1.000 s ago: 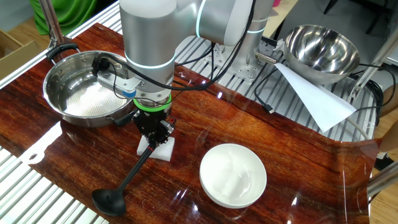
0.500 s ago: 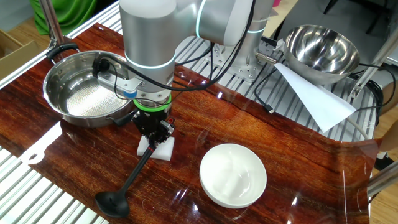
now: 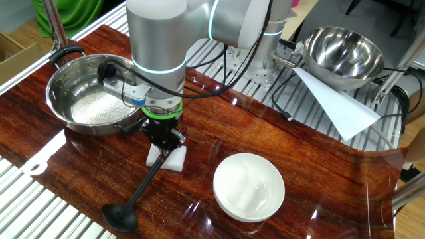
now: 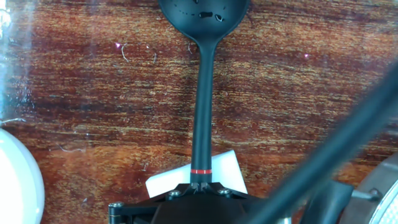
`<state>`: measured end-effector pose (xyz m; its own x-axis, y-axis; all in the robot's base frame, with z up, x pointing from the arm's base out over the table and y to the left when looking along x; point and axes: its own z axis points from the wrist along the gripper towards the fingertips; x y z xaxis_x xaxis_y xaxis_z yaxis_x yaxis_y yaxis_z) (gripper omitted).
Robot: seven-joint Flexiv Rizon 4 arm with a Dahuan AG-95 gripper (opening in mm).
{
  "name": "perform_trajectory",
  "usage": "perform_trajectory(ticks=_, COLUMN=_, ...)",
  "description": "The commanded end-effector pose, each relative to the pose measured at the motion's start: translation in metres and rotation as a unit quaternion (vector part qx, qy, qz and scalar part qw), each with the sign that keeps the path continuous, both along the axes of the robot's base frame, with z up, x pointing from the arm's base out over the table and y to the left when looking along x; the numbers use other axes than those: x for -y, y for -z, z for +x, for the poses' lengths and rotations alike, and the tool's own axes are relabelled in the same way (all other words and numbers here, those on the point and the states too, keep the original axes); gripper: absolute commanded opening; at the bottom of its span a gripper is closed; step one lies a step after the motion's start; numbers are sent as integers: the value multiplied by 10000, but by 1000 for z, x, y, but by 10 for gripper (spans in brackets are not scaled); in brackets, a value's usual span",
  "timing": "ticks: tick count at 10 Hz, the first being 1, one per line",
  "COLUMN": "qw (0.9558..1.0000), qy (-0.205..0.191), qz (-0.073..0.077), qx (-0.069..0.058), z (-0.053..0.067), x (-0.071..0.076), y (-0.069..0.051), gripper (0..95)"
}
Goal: Scoop water with a large spoon from one bowl to another
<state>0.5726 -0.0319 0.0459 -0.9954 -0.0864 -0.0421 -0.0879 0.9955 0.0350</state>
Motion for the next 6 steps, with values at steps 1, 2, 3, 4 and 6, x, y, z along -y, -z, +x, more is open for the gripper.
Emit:
perform_trajectory(ticks=1, qw=10000, qy=-38, qz=-21, qx=-52, z=-2, x=0, y=0, gripper=0)
perform_trajectory(ticks=2, qw=9999, qy=-69, qz=-14, qx=-87, z=-2, x=0, y=0, gripper=0)
perform_trajectory(ticks=3, qw=9999, qy=-72, qz=4, qx=-85, z=-2, x=0, y=0, gripper=0)
perform_trajectory(ticks=4, qw=9999, qy=-88, qz=8, qx=-74, z=-2, x=0, y=0, gripper=0)
perform_trajectory(ticks=6, qw=9998, qy=-189, qz=3, qx=-87, z=-2, x=0, y=0, gripper=0)
